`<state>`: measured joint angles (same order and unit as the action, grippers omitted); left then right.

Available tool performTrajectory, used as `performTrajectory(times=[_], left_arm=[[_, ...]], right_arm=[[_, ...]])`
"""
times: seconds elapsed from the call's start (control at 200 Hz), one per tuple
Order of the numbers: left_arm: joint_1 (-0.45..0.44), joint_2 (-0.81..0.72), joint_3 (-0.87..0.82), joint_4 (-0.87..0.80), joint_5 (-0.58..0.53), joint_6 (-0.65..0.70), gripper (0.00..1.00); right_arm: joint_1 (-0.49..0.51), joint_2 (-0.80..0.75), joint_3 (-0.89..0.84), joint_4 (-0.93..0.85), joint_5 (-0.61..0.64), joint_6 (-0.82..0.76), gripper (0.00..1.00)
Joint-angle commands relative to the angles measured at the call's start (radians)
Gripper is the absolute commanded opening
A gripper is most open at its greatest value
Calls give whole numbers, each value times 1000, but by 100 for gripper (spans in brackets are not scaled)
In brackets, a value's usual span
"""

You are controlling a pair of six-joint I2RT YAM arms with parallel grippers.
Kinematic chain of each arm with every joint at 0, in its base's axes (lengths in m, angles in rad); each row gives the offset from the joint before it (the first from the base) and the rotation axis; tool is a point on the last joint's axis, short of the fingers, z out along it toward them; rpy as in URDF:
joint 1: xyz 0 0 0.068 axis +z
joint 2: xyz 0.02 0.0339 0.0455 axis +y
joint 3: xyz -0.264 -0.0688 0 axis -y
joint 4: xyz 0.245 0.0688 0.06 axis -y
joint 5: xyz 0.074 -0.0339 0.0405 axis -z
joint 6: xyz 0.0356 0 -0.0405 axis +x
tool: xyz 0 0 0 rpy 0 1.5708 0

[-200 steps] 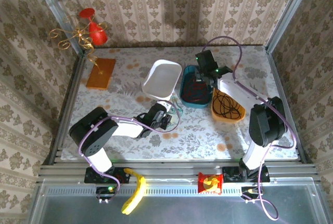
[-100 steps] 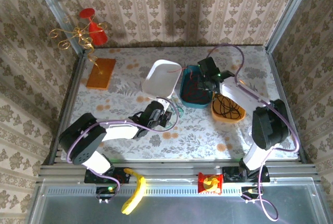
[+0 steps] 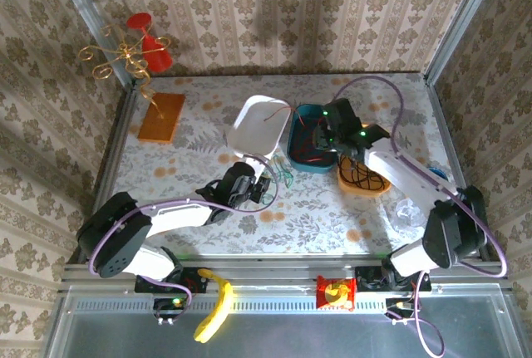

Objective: Untangle the cables

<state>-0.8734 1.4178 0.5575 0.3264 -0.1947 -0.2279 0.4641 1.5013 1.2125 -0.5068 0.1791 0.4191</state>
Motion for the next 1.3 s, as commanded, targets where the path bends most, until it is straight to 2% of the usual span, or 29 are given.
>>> performTrajectory(times=[0.0, 0.165, 0.275, 0.45, 0.605, 1.295], left_arm=[[20, -19, -28, 4, -57, -61, 37], [33, -21, -41, 0, -77, -103, 37], [33, -20, -42, -8, -83, -110, 37], [33, -5, -36, -17, -77, -106, 37], [34, 13, -29, -13, -70, -106, 37], [34, 24, -26, -6, -68, -98, 37]], right_arm=[[53, 116, 132, -10, -47, -22, 46], [46, 325, 372, -138, 16, 8, 46], [5, 408, 451, -179, -2, 46, 46], [-89, 497, 506, -204, -40, 107, 46], [-130, 542, 532, -206, -58, 122, 46], [-149, 686, 637, -255, -14, 163, 45]])
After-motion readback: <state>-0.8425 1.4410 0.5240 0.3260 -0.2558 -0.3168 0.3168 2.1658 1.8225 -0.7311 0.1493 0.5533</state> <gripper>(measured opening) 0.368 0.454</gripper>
